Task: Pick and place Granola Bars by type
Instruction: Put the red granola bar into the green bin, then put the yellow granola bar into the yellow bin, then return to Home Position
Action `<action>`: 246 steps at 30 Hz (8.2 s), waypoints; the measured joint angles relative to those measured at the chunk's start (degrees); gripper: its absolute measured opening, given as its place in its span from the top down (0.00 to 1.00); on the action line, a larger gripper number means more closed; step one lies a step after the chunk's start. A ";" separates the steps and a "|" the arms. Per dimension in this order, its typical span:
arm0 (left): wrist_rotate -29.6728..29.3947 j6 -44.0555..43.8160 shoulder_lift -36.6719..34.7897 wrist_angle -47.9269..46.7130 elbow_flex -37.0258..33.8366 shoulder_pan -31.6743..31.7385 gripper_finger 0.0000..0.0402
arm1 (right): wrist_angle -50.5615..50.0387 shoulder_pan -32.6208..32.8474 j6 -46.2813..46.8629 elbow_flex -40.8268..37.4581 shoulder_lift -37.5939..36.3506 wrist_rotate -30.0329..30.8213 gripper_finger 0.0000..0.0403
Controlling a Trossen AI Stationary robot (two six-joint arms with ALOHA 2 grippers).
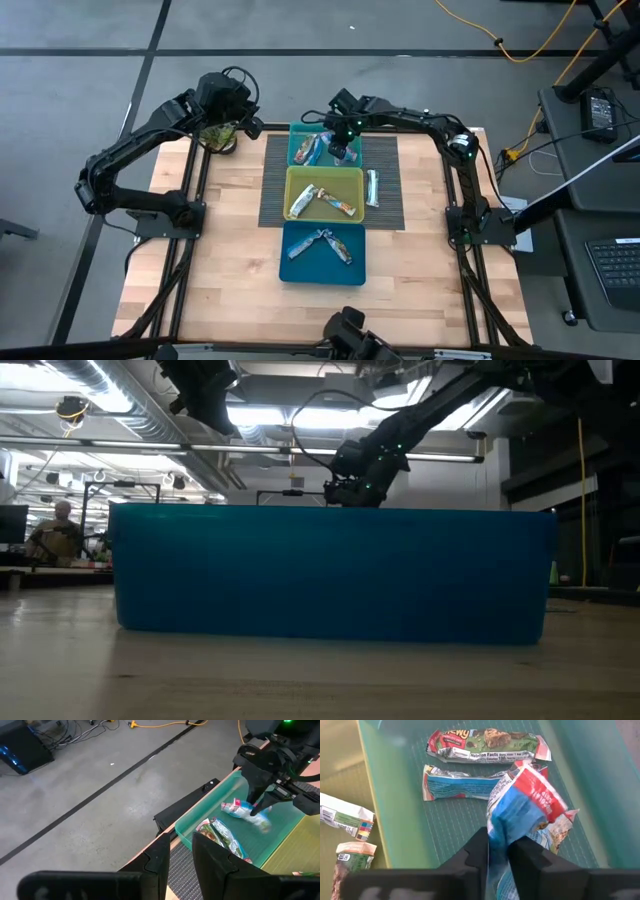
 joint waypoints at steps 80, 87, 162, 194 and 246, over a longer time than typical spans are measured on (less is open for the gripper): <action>2.90 3.02 0.02 0.04 0.00 0.00 0.81 | 13.14 6.62 50.72 -47.91 -26.20 12.63 0.80; 2.86 3.02 0.02 0.04 0.00 0.00 0.81 | 11.09 6.61 47.85 -46.95 -26.20 10.19 0.96; 8.11 4.57 0.02 -1.01 0.00 -0.02 0.81 | -2.47 19.72 15.15 -10.54 -16.59 11.52 0.77; 31.06 -3.61 -30.43 19.03 -12.23 -25.16 1.00 | 6.84 36.60 23.47 -51.84 -85.73 43.70 0.97; 7.55 -10.59 -65.04 39.35 -70.75 -42.18 1.00 | 13.15 28.63 22.28 -70.34 -109.57 25.07 0.99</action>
